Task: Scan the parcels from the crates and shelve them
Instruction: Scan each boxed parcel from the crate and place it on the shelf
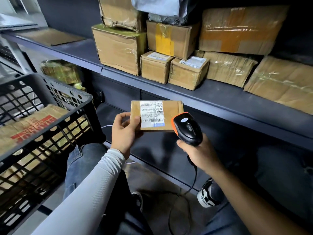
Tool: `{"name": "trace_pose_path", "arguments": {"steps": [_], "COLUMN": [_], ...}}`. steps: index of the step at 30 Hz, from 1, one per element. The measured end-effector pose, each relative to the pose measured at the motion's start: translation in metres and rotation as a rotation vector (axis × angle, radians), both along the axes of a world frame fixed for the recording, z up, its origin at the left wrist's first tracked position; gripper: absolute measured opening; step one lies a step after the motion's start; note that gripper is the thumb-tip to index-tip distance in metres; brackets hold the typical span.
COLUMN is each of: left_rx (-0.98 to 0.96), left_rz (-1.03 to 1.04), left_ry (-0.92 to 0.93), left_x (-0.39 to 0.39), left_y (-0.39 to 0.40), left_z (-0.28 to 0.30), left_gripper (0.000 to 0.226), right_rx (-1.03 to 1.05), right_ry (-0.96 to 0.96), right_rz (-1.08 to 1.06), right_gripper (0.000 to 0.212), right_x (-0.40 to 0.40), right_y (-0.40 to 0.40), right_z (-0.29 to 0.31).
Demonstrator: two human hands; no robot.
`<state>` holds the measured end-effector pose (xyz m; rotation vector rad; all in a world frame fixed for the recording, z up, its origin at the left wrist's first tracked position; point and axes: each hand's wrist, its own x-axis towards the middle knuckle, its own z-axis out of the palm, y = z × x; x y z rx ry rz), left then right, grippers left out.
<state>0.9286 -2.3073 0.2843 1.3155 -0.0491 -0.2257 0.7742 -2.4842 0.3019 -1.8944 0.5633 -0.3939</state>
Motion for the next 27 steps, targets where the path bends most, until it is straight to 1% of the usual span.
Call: {"name": "trace_pose_path", "arguments": {"steps": [1,2,5,8,11,12,14,16,18,20,22,25,27], "left_rx": [-0.004,-0.011,-0.029,-0.046,-0.042,-0.045,-0.074,-0.098,-0.116,-0.131,-0.131,-0.117,-0.111], "left_rz": [0.009,0.009,-0.003,-0.018,-0.031,-0.043,-0.073,-0.116,-0.192,-0.283,-0.339,-0.392,-0.424], "left_ry": [-0.040,-0.071,-0.114,-0.140,-0.154,-0.144,-0.113,-0.083,-0.038,0.004,0.034,0.052,0.057], "left_x": [0.000,0.000,-0.001,-0.003,-0.004,-0.004,-0.006,-0.007,-0.008,-0.009,-0.009,-0.012,-0.016], "left_y": [-0.003,-0.006,-0.014,-0.015,-0.016,-0.016,-0.019,-0.022,-0.026,-0.031,-0.039,-0.059,-0.077], "left_z": [0.005,0.011,0.028,0.042,0.055,0.059,0.070,0.083,0.095,0.105,0.111,0.114,0.113], "left_gripper": [0.016,0.019,0.034,0.039,0.045,0.042,0.029,0.016,0.012,0.014,0.019,0.034,0.037], "right_rx": [0.006,0.023,0.083,0.096,0.102,0.103,0.085,0.082,0.097,0.114,0.113,0.094,0.074], "right_ry": [-0.023,-0.047,-0.113,-0.170,-0.216,-0.239,-0.285,-0.314,-0.326,-0.327,-0.335,-0.352,-0.356], "right_rz": [-0.014,-0.028,-0.064,-0.063,-0.082,-0.084,-0.113,-0.144,-0.193,-0.238,-0.265,-0.315,-0.346], "right_gripper": [0.027,0.030,0.050,0.055,0.047,0.044,0.041,0.043,0.046,0.048,0.047,0.038,0.033], "right_x": [0.002,0.003,0.005,0.000,-0.002,-0.003,-0.005,-0.004,-0.004,-0.006,-0.011,-0.021,-0.028], "right_y": [-0.002,-0.002,-0.001,0.002,0.004,0.006,0.008,0.006,-0.002,-0.010,-0.018,-0.033,-0.045], "right_z": [0.004,0.007,0.012,0.020,0.032,0.036,0.049,0.060,0.072,0.082,0.090,0.094,0.093]}}
